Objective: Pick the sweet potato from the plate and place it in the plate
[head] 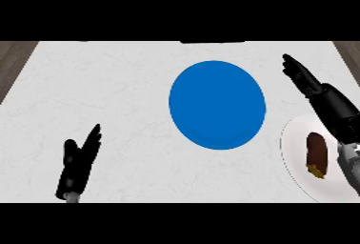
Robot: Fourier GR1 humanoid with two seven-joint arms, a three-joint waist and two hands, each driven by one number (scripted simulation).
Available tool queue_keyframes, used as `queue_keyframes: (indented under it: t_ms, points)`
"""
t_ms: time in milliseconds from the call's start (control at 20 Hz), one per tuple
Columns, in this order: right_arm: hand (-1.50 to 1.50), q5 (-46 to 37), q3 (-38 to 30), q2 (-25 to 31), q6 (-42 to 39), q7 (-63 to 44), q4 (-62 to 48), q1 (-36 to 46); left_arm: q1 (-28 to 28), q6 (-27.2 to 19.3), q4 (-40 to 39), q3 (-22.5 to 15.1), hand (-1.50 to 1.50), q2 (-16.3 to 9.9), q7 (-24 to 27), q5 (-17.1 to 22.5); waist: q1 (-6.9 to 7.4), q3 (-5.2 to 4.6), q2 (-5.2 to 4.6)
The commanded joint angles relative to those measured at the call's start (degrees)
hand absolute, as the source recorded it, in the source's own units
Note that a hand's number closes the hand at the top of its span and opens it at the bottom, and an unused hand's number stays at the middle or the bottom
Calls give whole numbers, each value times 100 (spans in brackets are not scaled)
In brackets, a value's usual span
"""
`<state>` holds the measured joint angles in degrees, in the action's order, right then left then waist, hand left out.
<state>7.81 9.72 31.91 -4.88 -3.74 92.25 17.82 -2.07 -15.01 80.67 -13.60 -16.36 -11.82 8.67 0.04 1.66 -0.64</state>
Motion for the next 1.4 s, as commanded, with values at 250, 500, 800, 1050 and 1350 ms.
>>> queue_keyframes:
  t_ms: [250, 500, 800, 1050, 1350]
  points:
    - [-150, 72, -1470, -1220, 2662, -680, -1074, 130, 1173, -12, 599, 386, 0, -553, 628, -454, -124, -157, 40]
    - [-150, -2310, -287, -556, 3311, -1384, -1676, -647, 1359, 244, 582, 342, 0, -506, 509, -268, -116, -170, 24]
    - [-150, -3491, 452, -1627, 4501, -1153, -2003, -920, 1965, 156, -17, 270, 0, -140, 410, -545, -46, -168, 49]
    - [-150, -4832, 494, -892, 4409, -2580, -1109, -855, 1728, 376, 107, 416, 0, -252, 524, -442, -64, -178, 85]
    - [-150, -5308, 552, -232, 2321, -4613, 369, -1003, 1538, 508, 123, 597, 0, -407, 703, -409, -75, -192, 104]
